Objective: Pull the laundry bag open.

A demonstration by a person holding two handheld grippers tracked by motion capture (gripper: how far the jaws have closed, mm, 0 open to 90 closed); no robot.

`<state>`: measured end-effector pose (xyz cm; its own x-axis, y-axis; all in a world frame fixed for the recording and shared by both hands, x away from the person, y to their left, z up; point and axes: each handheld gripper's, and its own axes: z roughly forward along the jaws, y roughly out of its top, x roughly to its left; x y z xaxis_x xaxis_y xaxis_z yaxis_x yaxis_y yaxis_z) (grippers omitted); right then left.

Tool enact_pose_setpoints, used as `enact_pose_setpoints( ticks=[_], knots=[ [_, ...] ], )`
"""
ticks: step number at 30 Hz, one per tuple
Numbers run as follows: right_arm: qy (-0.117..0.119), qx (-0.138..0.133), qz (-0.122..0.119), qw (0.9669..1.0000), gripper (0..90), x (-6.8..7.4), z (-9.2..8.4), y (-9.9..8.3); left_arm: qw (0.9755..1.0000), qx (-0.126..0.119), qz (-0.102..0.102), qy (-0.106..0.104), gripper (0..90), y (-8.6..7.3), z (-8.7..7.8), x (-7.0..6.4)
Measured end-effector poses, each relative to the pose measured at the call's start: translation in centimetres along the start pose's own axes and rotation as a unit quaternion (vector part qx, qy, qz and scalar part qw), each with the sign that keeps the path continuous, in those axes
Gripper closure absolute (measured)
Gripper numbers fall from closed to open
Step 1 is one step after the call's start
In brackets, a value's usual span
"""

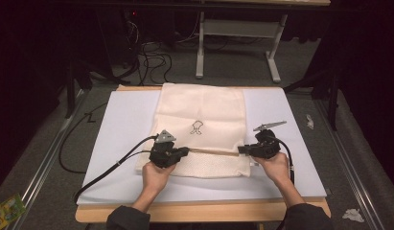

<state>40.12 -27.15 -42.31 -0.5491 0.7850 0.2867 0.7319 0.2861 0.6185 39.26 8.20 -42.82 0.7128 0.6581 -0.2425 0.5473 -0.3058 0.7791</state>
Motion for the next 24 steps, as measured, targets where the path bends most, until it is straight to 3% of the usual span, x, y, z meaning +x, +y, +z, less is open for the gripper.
enact_pose_setpoints(
  ticks=[13, 24],
  knots=[
    [-0.022, 0.007, -0.008, 0.9997, 85.5, 0.4, 0.2, 0.1, 0.9996, -0.015, -0.016, 0.015, 87.5, -0.4, -2.8, 1.8],
    [-0.032, 0.005, -0.012, 0.9994, 85.4, 0.3, 0.2, 0.1, 0.9993, -0.019, -0.021, 0.025, 87.6, -0.6, -3.7, 2.3]
  ],
)
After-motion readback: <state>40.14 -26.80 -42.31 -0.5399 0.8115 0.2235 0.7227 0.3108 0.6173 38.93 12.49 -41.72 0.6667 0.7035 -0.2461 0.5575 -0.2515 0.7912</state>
